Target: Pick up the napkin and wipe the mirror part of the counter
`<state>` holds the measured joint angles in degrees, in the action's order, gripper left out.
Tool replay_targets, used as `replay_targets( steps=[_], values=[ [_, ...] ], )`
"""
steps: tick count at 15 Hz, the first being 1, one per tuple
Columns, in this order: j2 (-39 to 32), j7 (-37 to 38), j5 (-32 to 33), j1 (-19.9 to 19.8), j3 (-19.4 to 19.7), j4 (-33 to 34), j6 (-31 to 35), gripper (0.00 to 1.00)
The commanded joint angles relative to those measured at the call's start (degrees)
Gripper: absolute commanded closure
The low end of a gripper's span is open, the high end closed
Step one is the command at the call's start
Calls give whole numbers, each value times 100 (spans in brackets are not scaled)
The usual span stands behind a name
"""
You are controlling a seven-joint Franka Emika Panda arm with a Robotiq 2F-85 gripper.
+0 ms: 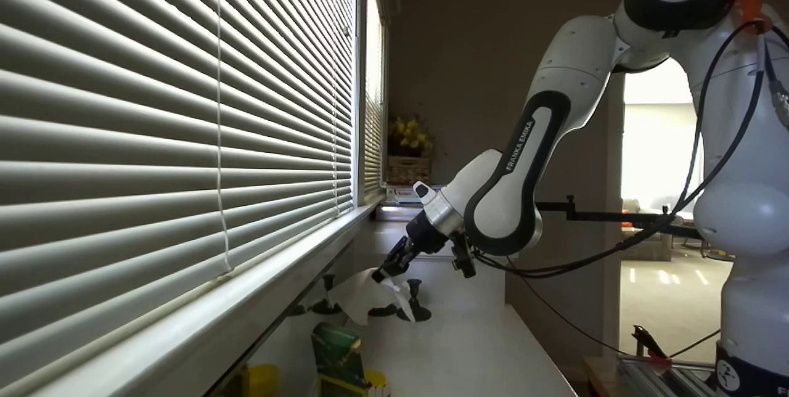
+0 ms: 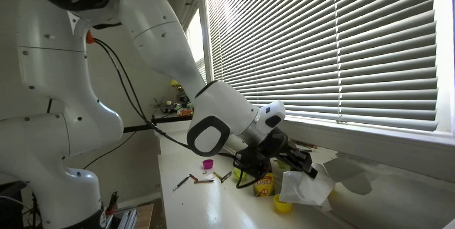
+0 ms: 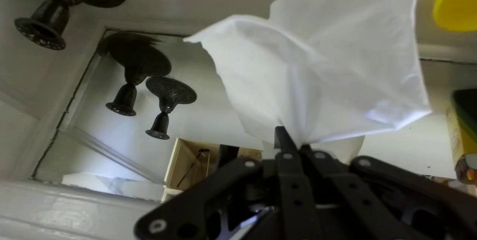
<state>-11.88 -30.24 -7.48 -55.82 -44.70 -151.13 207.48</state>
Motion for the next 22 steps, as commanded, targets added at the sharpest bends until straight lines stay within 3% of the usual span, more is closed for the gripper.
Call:
replay_targets(
  steps=[1, 6, 7, 8, 10, 13, 17, 22],
  values=[
    [-401, -329, -459, 448, 257, 270, 534, 100],
    [-1054, -412, -292, 829, 478, 756, 676, 100],
    [-942, 435, 502, 1692, 1517, 824, 560, 100],
    [-1020, 560, 754, 1915, 1764, 960, 509, 100],
    [-1145, 1092, 1392, 2710, 2658, 1216, 492, 100],
    [-1323, 1667, 2027, 3407, 3431, 1540, 471, 100],
    [-1466, 1936, 2364, 3852, 3966, 1695, 428, 100],
    [-1601, 2017, 2543, 4046, 4247, 1781, 192, 100]
  ],
)
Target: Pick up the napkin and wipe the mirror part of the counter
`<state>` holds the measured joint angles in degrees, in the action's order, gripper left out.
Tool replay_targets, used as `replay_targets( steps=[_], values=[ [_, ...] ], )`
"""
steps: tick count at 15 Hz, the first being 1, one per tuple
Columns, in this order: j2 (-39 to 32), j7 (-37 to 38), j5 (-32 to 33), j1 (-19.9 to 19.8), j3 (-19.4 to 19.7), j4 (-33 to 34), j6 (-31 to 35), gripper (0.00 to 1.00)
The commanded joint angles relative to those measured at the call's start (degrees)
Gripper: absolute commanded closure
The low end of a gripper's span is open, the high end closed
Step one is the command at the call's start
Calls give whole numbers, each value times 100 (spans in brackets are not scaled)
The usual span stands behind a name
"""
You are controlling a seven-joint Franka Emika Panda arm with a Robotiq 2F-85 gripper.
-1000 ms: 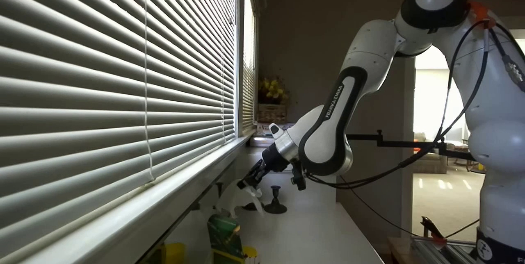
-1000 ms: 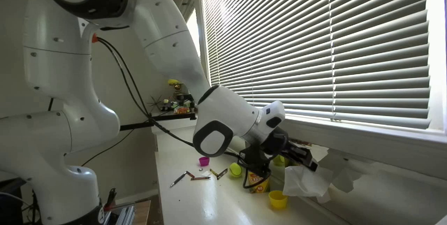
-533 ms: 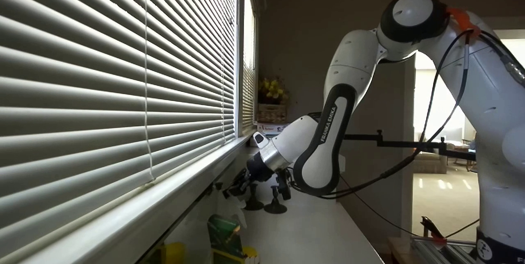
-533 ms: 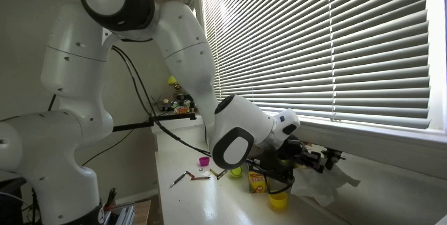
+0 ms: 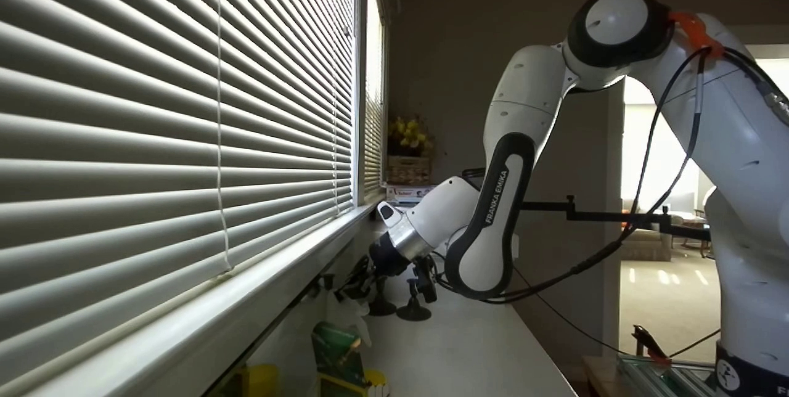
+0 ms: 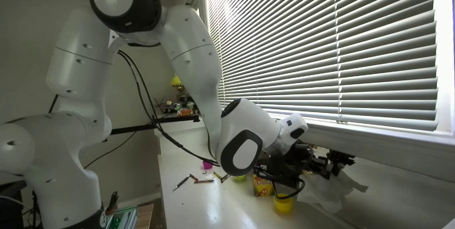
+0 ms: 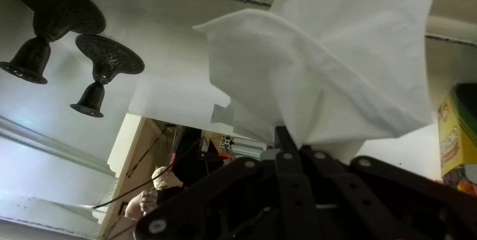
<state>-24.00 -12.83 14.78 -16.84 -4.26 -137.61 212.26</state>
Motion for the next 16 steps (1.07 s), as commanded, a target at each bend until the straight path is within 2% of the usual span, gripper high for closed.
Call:
replay_targets(
  steps=[1, 2, 5, 7, 10, 12, 16],
  values=[
    [-437, 306, 376, 123, 190, 459, -389, 100],
    [-546, 161, 334, -150, -97, 546, -577, 100],
    [-872, 178, 450, -419, -379, 890, -1051, 100],
    [-906, 100, 434, -534, -471, 977, -1142, 100],
    [-764, -28, 315, -528, -411, 881, -1152, 100],
    [-584, 155, 423, -328, -112, 697, -1058, 100],
    [-128, 131, 355, -265, 190, 306, -710, 100]
  ],
)
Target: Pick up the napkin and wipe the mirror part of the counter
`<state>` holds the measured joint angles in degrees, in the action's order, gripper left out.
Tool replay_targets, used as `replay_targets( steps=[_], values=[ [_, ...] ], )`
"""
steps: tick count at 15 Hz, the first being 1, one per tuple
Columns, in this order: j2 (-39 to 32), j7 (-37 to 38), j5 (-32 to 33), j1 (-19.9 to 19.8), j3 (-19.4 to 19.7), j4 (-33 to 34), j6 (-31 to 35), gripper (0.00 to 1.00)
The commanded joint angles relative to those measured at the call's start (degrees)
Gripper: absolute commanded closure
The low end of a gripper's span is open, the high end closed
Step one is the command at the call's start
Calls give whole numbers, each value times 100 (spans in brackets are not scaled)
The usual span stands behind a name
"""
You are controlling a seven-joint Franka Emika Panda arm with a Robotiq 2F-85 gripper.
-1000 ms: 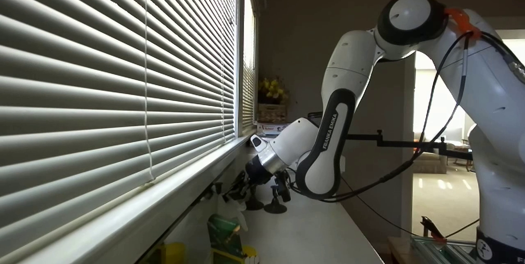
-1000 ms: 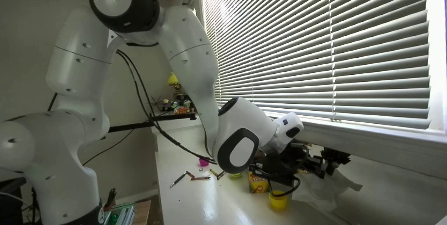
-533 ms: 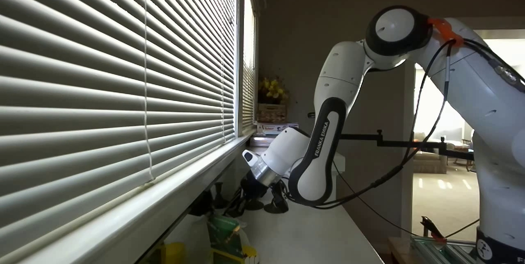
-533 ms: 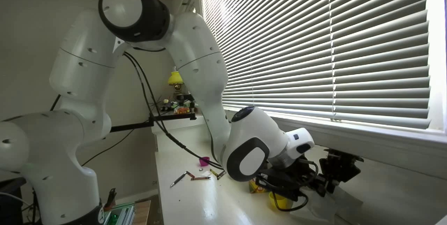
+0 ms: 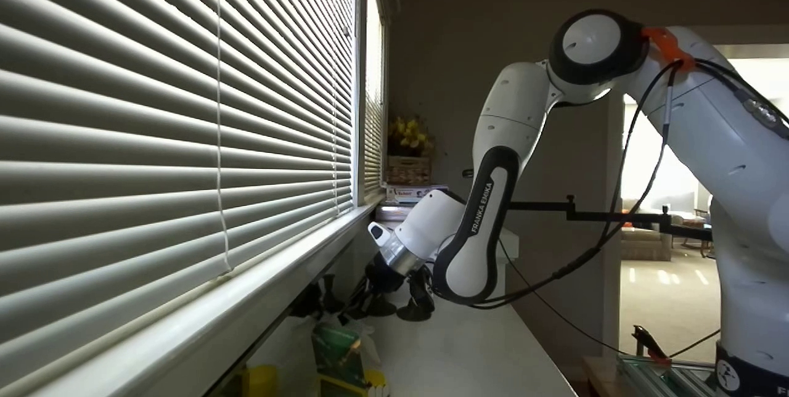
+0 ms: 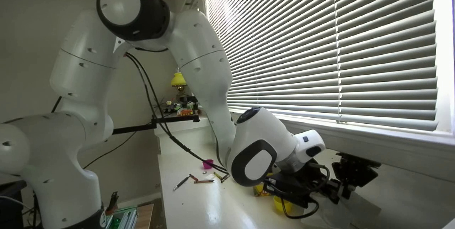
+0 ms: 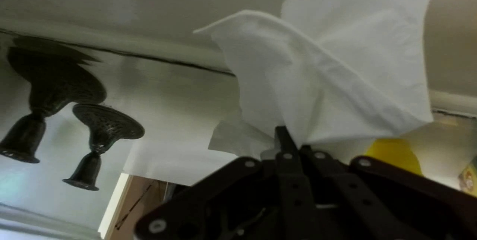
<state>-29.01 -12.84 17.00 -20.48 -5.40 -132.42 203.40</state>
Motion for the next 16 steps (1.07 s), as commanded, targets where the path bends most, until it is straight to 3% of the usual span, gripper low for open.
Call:
replay_targets(
  steps=[1, 4, 5, 9, 16],
  values=[
    [463, 136, 126, 112, 393, -260, 274, 100],
    [795, 209, 160, 113, 558, -403, 574, 100],
    [886, 103, 103, -104, 342, -431, 643, 100],
    [1105, 367, 406, -310, -7, -418, 688, 100],
    [846, 710, 1018, -604, -702, -426, 559, 100]
  ],
)
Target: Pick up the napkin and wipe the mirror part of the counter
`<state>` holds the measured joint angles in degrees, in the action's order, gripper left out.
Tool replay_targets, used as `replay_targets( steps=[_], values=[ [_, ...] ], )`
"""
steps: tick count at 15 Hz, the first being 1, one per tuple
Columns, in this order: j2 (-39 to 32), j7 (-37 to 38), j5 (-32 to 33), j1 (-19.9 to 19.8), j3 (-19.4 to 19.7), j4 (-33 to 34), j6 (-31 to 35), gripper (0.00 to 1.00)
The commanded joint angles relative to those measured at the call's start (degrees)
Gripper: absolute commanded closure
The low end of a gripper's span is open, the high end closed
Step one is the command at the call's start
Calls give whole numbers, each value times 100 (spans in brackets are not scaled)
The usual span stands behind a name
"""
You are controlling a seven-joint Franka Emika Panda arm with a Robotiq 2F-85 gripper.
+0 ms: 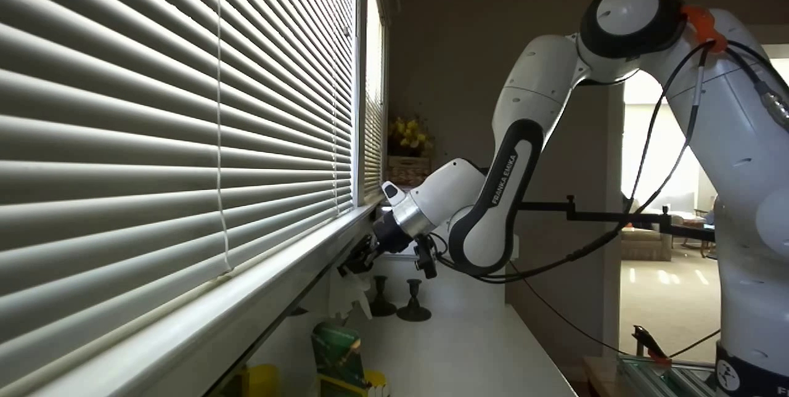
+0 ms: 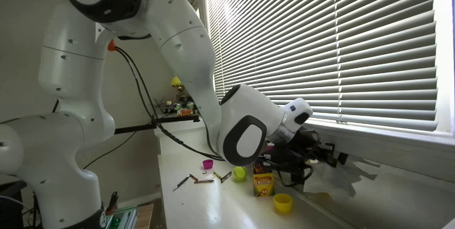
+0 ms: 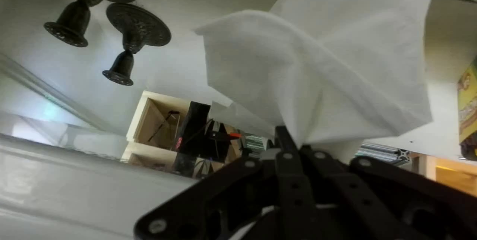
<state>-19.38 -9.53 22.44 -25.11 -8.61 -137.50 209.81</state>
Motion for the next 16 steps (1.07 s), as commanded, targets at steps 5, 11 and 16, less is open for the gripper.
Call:
replay_targets(
  steps=[5, 11, 16],
  values=[
    [-484, 339, 648, -353, -611, 271, -483, 100],
    [-1101, 173, 578, -569, -870, 626, -1187, 100],
    [-1020, 183, 546, -934, -932, 736, -1161, 100]
  ],
)
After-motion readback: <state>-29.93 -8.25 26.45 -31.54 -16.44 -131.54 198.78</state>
